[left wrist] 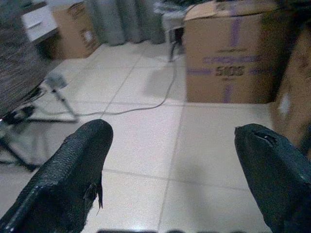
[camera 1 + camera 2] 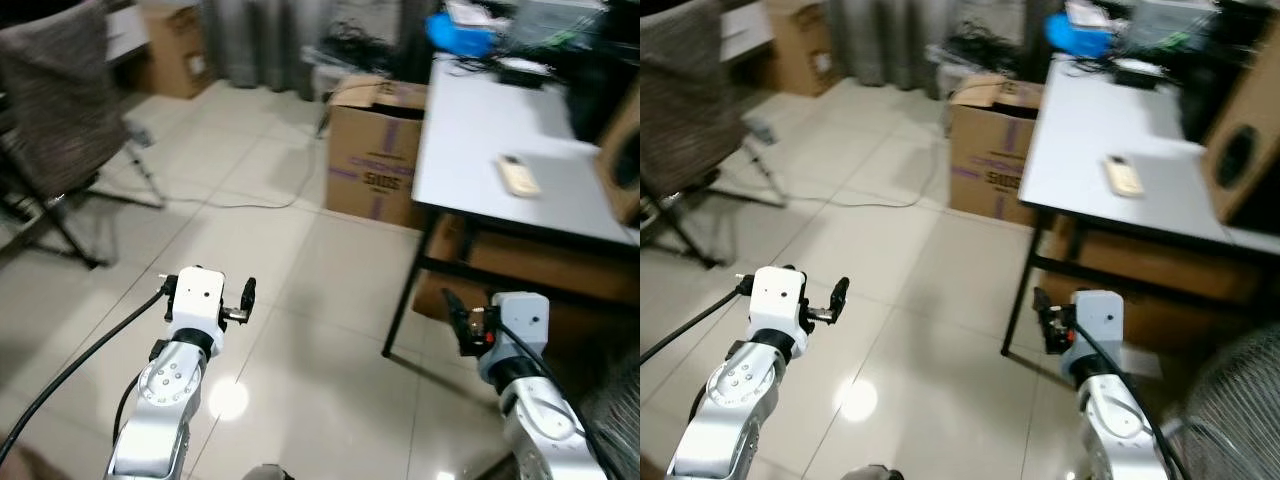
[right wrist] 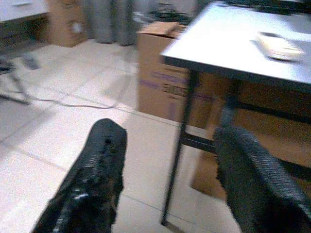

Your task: Move the pillow to the sofa from floor

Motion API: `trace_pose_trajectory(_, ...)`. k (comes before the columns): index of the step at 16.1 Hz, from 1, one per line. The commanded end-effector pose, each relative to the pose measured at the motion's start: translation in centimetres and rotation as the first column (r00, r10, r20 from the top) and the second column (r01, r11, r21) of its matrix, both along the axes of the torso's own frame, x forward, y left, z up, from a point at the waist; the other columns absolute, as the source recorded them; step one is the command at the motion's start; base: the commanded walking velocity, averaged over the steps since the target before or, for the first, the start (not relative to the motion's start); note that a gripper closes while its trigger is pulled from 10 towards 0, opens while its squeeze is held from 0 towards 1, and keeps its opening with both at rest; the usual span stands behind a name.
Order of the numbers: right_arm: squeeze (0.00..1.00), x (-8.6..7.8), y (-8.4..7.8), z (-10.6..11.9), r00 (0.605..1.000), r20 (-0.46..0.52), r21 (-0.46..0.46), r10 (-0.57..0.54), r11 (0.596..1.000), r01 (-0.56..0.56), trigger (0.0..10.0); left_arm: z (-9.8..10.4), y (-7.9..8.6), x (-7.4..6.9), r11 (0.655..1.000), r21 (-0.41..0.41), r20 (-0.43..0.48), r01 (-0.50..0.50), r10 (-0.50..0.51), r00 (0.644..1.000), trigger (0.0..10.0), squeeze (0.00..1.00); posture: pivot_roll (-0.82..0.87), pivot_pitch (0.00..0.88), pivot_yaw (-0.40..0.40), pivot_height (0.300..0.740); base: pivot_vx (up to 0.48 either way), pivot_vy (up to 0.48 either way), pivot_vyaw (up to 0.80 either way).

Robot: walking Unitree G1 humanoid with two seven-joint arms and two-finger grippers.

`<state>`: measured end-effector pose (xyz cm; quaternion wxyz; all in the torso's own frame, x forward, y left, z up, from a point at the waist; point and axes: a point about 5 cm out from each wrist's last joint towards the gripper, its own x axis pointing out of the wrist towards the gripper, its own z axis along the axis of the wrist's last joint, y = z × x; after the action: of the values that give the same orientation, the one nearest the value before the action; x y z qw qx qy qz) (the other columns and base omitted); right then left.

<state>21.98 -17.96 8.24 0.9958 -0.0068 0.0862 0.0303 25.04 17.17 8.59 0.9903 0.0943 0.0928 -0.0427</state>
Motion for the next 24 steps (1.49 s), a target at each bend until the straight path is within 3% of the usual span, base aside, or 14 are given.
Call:
trace_pose_trajectory(1, 1.00, 0.4, -0.1, 0.2, 0.999, 0.018, -0.006, -0.029, 1.000, 0.029, 10.0, 0.5, -0.4, -0.1, 0.999, 0.023, 0.018, 0.042, -0.042, 0.999, 10.0, 0.00, -0.03, 0.000, 0.026, 0.740, 0.000, 0.000, 0.80)
trace_pose_trajectory(2, 1.00, 0.4, -0.1, 0.2, 0.999, 0.018, -0.020, -0.047, 0.999, 0.048, 10.0, 0.5, -0.5, -0.1, 0.998, 0.027, 0.021, 0.049, -0.049, 0.999, 10.0, 0.00, -0.03, 0.000, 0.028, 0.740, 0.000, 0.000, 0.80)
trace_pose_trajectory(3, 1.00, 0.4, 0.0, 0.0, 0.998, 0.018, -0.012, -0.063, 0.998, 0.063, 10.0, 0.5, -0.4, -0.2, 0.998, 0.016, 0.018, 0.056, -0.056, 0.998, 10.0, 1.00, -0.04, 0.000, 0.037, 0.740, 0.000, 0.000, 0.80)
trace_pose_trajectory(5, 1.00, 0.1, 0.6, -0.3, 0.996, 0.001, 0.020, -0.089, 0.996, 0.089, 10.0, 0.6, 0.0, 0.0, 0.999, 0.004, 0.025, 0.054, -0.054, 0.998, 10.0, 1.00, -0.05, 0.000, 0.042, 0.740, 0.000, 0.000, 0.80)
trace_pose_trajectory(6, 1.00, -0.2, 0.1, -0.4, 0.989, -0.012, 0.094, -0.150, 0.984, 0.151, 10.0, 0.5, 0.3, 0.3, 1.000, 0.006, 0.028, 0.017, -0.017, 0.999, 10.0, 1.00, -0.04, 0.000, 0.031, 0.740, 0.000, 0.000, 0.80)
trace_pose_trajectory(8, 1.00, -0.3, 0.3, -0.6, 0.988, -0.028, 0.092, -0.155, 0.983, 0.157, 10.0, 1.1, 0.8, 0.7, 1.000, 0.016, 0.058, -0.016, 0.015, 0.998, 10.0, 1.00, -0.04, 0.000, 0.038, 0.740, 0.000, 0.000, 0.80)
trace_pose_trajectory(9, 1.00, -0.1, 0.3, -0.4, 0.988, -0.016, 0.070, -0.153, 0.986, 0.154, 10.0, 1.3, 0.9, 0.7, 1.000, 0.003, 0.062, -0.020, 0.020, 0.998, 10.0, 1.00, -0.04, 0.000, 0.040, 0.740, 0.000, 0.000, 0.80)
trace_pose_trajectory(11, 1.00, 0.6, 0.2, -0.2, 0.990, 0.002, -0.085, -0.139, 0.987, 0.139, 10.0, 1.5, 1.3, 0.4, 1.000, 0.009, 0.070, -0.023, 0.023, 0.997, 10.0, 1.00, -0.01, 0.009, 0.027, 0.740, 0.000, -0.217, 0.40)
trace_pose_trajectory(13, 1.00, 1.0, 0.9, 0.6, 0.991, 0.107, -0.179, -0.078, 0.979, 0.096, 10.0, 1.3, 1.8, -0.4, 0.999, 0.022, 0.065, -0.046, 0.045, 0.997, 10.0, 1.00, 0.00, 0.004, 0.010, 0.740, 0.000, -0.480, 0.00)
trace_pose_trajectory(14, 1.00, 1.1, 1.1, 0.6, 0.994, 0.098, -0.169, -0.054, 0.983, 0.070, 10.0, 1.3, 1.9, -0.5, 0.998, 0.026, 0.065, -0.053, 0.052, 0.997, 10.0, 1.00, 0.00, 0.000, 0.005, 0.740, 0.000, -0.480, 0.00)
trace_pose_trajectory(15, 0.00, 1.2, 1.3, 0.6, 0.997, 0.074, -0.088, -0.015, 0.996, 0.021, 10.0, 1.2, 2.1, -0.6, 0.997, 0.025, 0.065, -0.066, 0.065, 0.996, 10.0, 1.00, 0.00, 0.000, -0.005, 0.740, 0.000, -0.480, 0.00)
trace_pose_trajectory(16, 0.00, 1.3, 1.4, 0.3, 0.999, 0.044, -0.018, -0.016, 1.000, 0.017, 10.0, 1.2, 2.0, -0.7, 0.997, 0.023, 0.064, -0.070, 0.069, 0.996, 10.0, 1.00, 0.00, 0.000, -0.007, 0.740, 0.000, -0.480, 0.00)
trace_pose_trajectory(20, 0.00, 1.4, 2.1, -0.1, 0.998, 0.043, -0.045, 0.056, 0.998, -0.054, 10.0, 1.1, 1.1, -0.7, 0.999, 0.049, 0.058, -0.018, 0.015, 0.998, 10.0, 1.00, 0.02, 0.000, 0.002, 0.740, 0.000, -0.097, 0.60)
trace_pose_trajectory(24, 0.00, 1.6, 2.3, -0.4, 0.998, 0.020, 0.010, 0.062, 0.998, -0.062, 10.0, 0.9, 0.7, -1.2, 0.998, 0.059, 0.078, -0.018, 0.013, 0.997, 10.0, 1.00, 0.02, 0.000, -0.004, 0.740, 0.000, 0.000, 0.80)
